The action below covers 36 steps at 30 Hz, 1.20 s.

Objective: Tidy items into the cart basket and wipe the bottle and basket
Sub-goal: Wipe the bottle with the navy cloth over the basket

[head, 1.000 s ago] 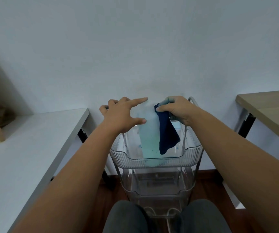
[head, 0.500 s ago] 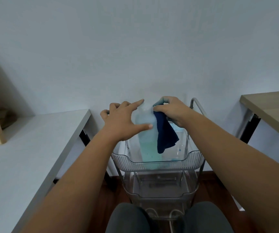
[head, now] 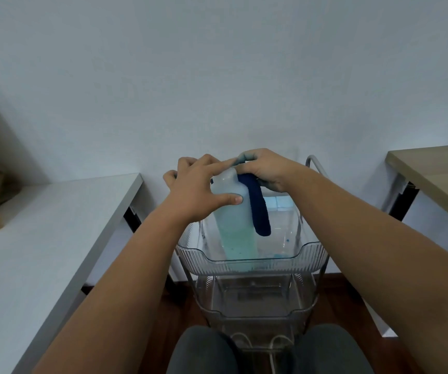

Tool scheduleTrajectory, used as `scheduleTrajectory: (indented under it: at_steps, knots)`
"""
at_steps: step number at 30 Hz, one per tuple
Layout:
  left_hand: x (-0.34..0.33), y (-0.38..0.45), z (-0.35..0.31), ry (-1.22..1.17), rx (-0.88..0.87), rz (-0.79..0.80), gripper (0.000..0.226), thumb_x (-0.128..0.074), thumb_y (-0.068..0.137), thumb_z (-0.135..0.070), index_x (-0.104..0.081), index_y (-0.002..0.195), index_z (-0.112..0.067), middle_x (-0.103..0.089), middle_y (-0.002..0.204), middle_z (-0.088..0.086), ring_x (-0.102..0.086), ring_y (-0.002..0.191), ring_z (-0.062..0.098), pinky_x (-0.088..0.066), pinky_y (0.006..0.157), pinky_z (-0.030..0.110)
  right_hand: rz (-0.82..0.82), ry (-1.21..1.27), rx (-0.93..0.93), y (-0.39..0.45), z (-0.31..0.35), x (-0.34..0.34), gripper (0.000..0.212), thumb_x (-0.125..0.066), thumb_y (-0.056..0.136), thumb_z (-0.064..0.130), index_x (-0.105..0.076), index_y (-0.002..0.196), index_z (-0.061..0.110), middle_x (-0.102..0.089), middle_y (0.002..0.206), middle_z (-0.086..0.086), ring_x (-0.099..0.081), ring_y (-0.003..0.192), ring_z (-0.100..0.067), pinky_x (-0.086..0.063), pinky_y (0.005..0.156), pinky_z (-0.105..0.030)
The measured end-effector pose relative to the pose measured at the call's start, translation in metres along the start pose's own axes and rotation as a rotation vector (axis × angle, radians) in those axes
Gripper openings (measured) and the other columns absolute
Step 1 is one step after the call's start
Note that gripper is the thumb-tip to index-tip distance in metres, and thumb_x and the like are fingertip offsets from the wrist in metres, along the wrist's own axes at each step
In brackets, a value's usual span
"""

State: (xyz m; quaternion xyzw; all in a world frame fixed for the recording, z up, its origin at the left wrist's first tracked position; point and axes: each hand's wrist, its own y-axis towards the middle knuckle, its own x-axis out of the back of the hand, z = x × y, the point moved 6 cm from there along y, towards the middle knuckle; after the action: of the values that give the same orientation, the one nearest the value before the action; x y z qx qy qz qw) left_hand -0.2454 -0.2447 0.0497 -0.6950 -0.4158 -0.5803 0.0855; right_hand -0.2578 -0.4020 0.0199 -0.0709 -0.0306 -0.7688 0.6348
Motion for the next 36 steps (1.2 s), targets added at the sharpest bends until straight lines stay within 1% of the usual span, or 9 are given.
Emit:
scheduleTrajectory:
  at_steps: [6, 12, 16, 19, 21, 25, 30, 33, 36]
  knots:
    - [-0.001, 0.0, -0.002, 0.013, -0.037, 0.013, 0.065, -0.059, 0.075, -0.074, -0.044, 0.136, -0.055, -0.052, 0.128, -0.025, -0.038, 0.122, 0.013, -0.019, 0.089, 0.034, -0.11, 0.116, -0.005, -0.005, -0.017, -0.003, 0.006, -0.07, 0.076, 0.012, -0.066, 0.077, 0.017, -0.068, 0.08, -0.012, -0.062, 0.072, -0.026, -0.05, 0.069, -0.038]
    - [0.01, -0.005, 0.011, -0.209, 0.087, -0.241, 0.076, -0.074, 0.06, -0.072, -0.057, 0.126, -0.039, -0.065, 0.091, -0.018, -0.064, 0.089, 0.003, -0.047, 0.091, 0.033, -0.186, 0.118, 0.034, -0.009, -0.015, -0.005, 0.01, -0.068, 0.074, 0.009, -0.069, 0.072, 0.019, -0.068, 0.065, 0.001, -0.063, 0.06, -0.015, -0.049, 0.056, -0.023]
    - [0.005, -0.007, 0.017, -0.358, -0.023, -0.092, 0.054, -0.08, 0.074, -0.044, -0.055, 0.122, -0.039, -0.067, 0.101, -0.022, -0.058, 0.098, -0.013, -0.046, 0.084, 0.014, -0.171, 0.091, 0.037, -0.01, -0.015, -0.004, 0.011, -0.069, 0.076, 0.009, -0.069, 0.075, 0.019, -0.07, 0.079, -0.003, -0.064, 0.066, -0.016, -0.05, 0.056, -0.023]
    - [0.003, -0.007, 0.013, -0.468, -0.11, 0.114, 0.047, -0.07, 0.088, -0.021, -0.053, 0.131, -0.033, -0.061, 0.128, -0.018, -0.053, 0.119, -0.006, -0.041, 0.106, 0.029, -0.168, 0.127, 0.053, -0.011, -0.016, -0.006, 0.009, -0.069, 0.078, 0.007, -0.07, 0.08, 0.015, -0.069, 0.083, -0.007, -0.065, 0.07, -0.02, -0.053, 0.06, -0.027]
    - [0.006, -0.006, 0.008, -0.464, -0.111, 0.105, 0.042, -0.066, 0.086, -0.038, -0.055, 0.127, -0.043, -0.057, 0.131, -0.022, -0.049, 0.124, 0.0, -0.036, 0.11, 0.038, -0.158, 0.162, 0.062, -0.013, -0.017, -0.009, 0.007, -0.071, 0.077, 0.008, -0.07, 0.081, 0.014, -0.07, 0.084, -0.009, -0.066, 0.075, -0.024, -0.056, 0.071, -0.036]
    - [0.016, 0.0, -0.006, -0.014, -0.062, -0.118, 0.055, -0.06, 0.062, -0.081, -0.065, 0.104, -0.046, -0.06, 0.098, -0.017, -0.056, 0.093, 0.003, -0.038, 0.093, 0.036, -0.116, 0.207, 0.037, -0.017, -0.019, -0.018, 0.007, -0.071, 0.072, 0.012, -0.07, 0.079, 0.016, -0.07, 0.069, -0.003, -0.065, 0.065, -0.019, -0.053, 0.058, -0.028]
    - [0.018, 0.0, -0.002, -0.07, -0.014, -0.127, 0.063, -0.075, 0.058, -0.071, -0.066, 0.113, -0.041, -0.06, 0.083, -0.015, -0.061, 0.088, 0.011, -0.048, 0.074, 0.029, -0.141, 0.197, 0.024, -0.02, -0.017, -0.021, 0.007, -0.07, 0.075, 0.013, -0.068, 0.077, 0.019, -0.068, 0.062, 0.002, -0.063, 0.051, -0.01, -0.046, 0.042, -0.018]
    - [0.02, -0.007, 0.012, -0.087, 0.104, -0.177, 0.069, -0.074, 0.056, -0.074, -0.066, 0.113, -0.036, -0.064, 0.082, -0.016, -0.062, 0.081, 0.009, -0.051, 0.072, 0.029, -0.196, 0.206, 0.042, -0.018, -0.018, -0.015, 0.008, -0.072, 0.076, 0.011, -0.068, 0.078, 0.017, -0.068, 0.071, -0.002, -0.064, 0.061, -0.016, -0.05, 0.05, -0.022]
    - [0.013, -0.008, 0.016, -0.184, 0.092, -0.148, 0.056, -0.079, 0.066, -0.058, -0.071, 0.112, -0.027, -0.066, 0.082, -0.015, -0.063, 0.076, -0.002, -0.052, 0.071, 0.02, -0.199, 0.214, 0.031, -0.019, -0.019, -0.014, 0.008, -0.074, 0.076, 0.013, -0.068, 0.079, 0.017, -0.07, 0.075, -0.003, -0.065, 0.065, -0.017, -0.05, 0.054, -0.024]
